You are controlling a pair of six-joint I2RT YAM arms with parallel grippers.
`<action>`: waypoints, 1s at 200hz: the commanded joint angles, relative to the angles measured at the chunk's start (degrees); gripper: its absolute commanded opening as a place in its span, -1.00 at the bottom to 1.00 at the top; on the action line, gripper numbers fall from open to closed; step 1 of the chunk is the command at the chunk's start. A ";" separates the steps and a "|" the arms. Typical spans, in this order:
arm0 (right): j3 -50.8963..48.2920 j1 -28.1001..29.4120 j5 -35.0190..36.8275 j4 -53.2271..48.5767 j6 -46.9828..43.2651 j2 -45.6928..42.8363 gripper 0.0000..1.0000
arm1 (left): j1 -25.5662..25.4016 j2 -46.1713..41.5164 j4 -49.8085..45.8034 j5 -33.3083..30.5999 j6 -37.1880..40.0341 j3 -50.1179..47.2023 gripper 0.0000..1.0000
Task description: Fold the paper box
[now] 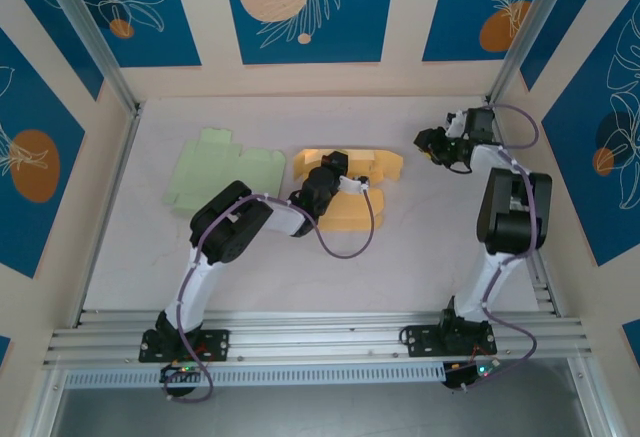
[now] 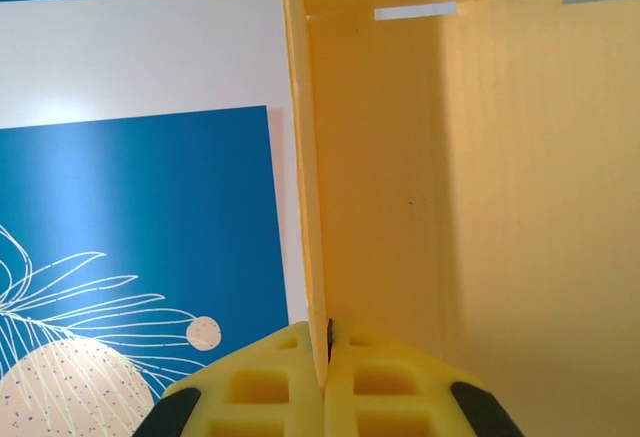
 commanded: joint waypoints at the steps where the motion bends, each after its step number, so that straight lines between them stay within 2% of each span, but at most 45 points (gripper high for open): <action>1: 4.82 0.71 -6.61 -2.31 -0.57 6.83 -0.29 | 0.36 1.87 -0.63 0.59 2.15 -0.78 -0.89; 35: 6.34 3.30 -9.22 -2.92 -2.20 9.97 -0.29 | 0.48 1.88 -0.61 0.26 1.96 -1.10 -0.89; 54: 3.12 4.37 -9.84 -0.73 -2.49 7.93 -0.29 | 0.53 1.96 -0.45 -0.28 1.31 -1.20 -0.89; 98: -0.19 6.56 -9.99 -3.06 -6.40 4.65 -0.29 | 0.94 1.92 -0.32 -0.54 0.51 -2.09 -0.89; 200: -9.23 10.37 -6.17 -1.70 -7.38 -2.70 -0.27 | 1.92 1.72 1.68 0.01 1.30 -6.56 -0.88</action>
